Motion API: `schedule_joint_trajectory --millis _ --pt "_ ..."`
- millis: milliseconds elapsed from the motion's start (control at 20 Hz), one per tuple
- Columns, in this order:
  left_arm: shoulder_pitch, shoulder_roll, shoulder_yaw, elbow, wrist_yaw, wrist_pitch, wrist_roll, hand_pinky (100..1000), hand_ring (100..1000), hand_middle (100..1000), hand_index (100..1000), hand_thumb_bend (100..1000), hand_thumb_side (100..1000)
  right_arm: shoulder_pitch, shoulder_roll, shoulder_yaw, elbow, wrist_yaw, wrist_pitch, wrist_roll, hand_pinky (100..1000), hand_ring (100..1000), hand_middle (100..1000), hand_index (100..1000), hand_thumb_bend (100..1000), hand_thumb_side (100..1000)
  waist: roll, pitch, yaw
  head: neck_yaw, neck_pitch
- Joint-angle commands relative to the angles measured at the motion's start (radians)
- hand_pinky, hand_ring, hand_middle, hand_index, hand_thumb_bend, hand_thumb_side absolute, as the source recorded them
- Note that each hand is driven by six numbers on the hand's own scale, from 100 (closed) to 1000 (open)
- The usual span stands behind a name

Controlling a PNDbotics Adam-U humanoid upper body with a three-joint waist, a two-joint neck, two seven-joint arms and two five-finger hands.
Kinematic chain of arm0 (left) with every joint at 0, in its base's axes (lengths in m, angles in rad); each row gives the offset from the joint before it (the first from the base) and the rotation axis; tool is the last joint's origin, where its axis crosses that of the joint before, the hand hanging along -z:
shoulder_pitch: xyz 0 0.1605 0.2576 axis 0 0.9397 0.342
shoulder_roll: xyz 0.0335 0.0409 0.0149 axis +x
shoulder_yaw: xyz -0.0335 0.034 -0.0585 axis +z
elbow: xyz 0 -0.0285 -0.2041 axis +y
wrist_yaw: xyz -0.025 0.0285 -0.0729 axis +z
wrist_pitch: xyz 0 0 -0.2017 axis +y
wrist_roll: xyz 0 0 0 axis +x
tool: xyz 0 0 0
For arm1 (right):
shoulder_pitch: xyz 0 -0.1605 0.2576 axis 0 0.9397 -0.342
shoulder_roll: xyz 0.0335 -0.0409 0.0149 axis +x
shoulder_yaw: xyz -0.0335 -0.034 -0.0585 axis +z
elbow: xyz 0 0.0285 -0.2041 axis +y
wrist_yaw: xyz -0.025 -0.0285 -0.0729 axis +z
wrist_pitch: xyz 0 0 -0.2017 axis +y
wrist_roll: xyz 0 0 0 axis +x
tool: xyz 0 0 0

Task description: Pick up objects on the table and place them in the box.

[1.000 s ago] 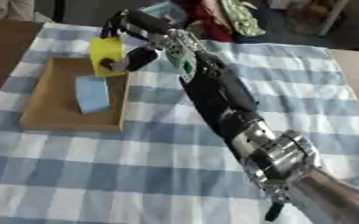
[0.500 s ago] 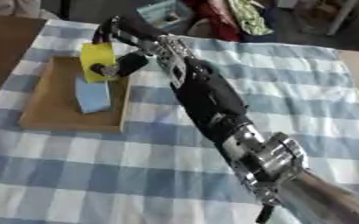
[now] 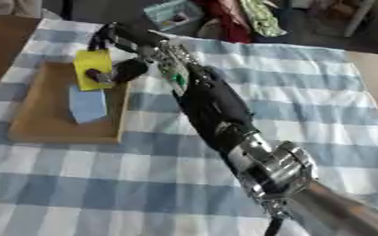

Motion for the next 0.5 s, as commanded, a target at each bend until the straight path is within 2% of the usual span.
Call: schedule_joint_trajectory --millis 50,250,500 --pt "-0.015 0.009 0.003 -0.02 0.003 0.0 -0.002 594 561 534 698 616 148 -0.02 -0.007 0.005 -0.022 -0.033 -0.017 0.037 783 839 793 802 186 747 0.006 -0.017 -0.001 -0.001 -0.015" --pt "-0.016 0.011 0.004 -0.019 0.002 0.0 -0.002 594 561 534 698 616 149 -0.023 -0.012 0.004 -0.032 -0.069 -0.02 0.07 795 853 821 820 146 808 0.006 -0.017 -0.004 0.0 -0.017" --pt "-0.016 0.013 0.004 -0.018 0.001 0.0 -0.002 594 561 534 698 617 149 -0.028 -0.018 0.005 -0.049 -0.107 -0.014 0.083 804 864 847 833 150 815 0.006 -0.018 -0.009 0.0 -0.018"
